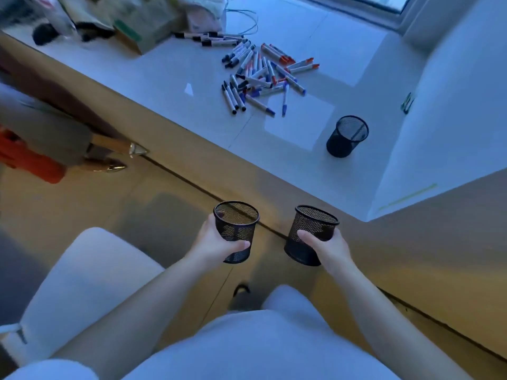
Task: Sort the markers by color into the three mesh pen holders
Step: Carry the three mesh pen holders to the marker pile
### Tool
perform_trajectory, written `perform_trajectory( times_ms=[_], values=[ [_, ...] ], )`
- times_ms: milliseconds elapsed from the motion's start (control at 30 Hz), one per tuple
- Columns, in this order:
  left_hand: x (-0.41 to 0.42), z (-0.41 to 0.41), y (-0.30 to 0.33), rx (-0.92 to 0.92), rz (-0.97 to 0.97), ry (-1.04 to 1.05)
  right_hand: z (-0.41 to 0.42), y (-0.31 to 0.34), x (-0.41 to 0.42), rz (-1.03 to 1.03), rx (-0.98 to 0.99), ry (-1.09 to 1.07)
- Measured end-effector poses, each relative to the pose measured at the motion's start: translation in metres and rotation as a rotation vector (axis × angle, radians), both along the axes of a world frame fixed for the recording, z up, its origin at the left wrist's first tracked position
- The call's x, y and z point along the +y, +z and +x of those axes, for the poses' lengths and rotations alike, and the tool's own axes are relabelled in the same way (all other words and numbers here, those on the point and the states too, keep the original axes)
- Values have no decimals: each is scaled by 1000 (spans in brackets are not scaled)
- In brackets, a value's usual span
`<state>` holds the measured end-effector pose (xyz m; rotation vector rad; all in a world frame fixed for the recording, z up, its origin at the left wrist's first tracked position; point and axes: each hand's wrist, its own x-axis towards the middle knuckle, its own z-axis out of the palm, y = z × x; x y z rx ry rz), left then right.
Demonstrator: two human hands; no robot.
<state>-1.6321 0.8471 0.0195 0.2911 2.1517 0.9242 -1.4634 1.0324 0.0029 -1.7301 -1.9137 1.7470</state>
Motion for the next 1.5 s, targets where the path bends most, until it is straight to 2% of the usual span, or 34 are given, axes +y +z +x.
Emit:
perform_trajectory(
  times_ms=[233,333,600,767,1133,1367,1500],
  values=[
    [84,-76,1,22,41,-76,-78,-6,67,29,53,16],
    [120,-101,3,21,66,-65,-106,-5,100,-29,79,12],
    [197,-158,5,20,31,-105,-157,-8,172,-40,56,-9],
    [243,-194,-2,-1,-4,-221,-184,-15,196,-56,55,-100],
    [358,-266,-31,-33,28,-465,-235,-42,209,-8,61,-441],
    [423,-287,-46,-17,42,-610,-265,-57,220,61,56,-701],
    [467,-292,-55,-3,113,-647,-293,-59,244,133,75,-845]
  ],
)
